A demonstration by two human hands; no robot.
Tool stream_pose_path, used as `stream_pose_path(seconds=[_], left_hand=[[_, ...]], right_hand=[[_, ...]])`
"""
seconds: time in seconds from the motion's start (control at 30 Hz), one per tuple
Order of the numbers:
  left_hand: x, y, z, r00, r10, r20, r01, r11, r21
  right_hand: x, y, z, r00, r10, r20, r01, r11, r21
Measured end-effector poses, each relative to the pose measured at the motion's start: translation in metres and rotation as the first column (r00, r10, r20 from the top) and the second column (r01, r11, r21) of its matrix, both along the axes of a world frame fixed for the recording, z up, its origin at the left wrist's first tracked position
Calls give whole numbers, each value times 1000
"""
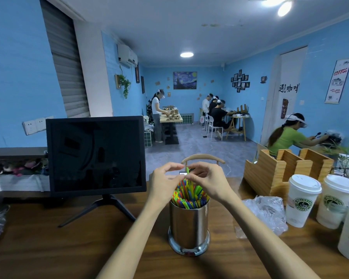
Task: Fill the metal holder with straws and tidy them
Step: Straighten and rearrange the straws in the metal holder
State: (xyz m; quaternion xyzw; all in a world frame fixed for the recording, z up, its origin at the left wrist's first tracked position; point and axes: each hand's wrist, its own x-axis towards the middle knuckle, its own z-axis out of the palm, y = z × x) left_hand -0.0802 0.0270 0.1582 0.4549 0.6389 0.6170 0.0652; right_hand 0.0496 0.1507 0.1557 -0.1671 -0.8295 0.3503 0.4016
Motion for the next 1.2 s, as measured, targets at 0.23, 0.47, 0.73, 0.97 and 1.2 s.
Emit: stream_pose_path(seconds=[0.23, 0.47, 0.73, 0.97, 1.2], left_hand=[[2, 4, -11, 994, -19, -109, 12, 998, -66], [9, 9, -11, 947, -35, -320, -57, 960, -275], [11, 13, -14, 985, -103, -139, 82, 986, -146], [0, -5, 21, 880, -191, 435, 74, 960, 271], [-15, -12, 41, 778, -249, 577, -36, 899, 436]], right_hand=[[2, -1, 1, 990, -52, -129, 65, 993, 97], [0, 1, 16, 963, -134, -234, 165, 979, 121], [22, -3, 81, 846, -105, -523, 136, 991, 21], [33, 15, 75, 703, -270, -658, 0, 925, -380], [32, 19, 28, 908, -124, -401, -94, 872, -480]])
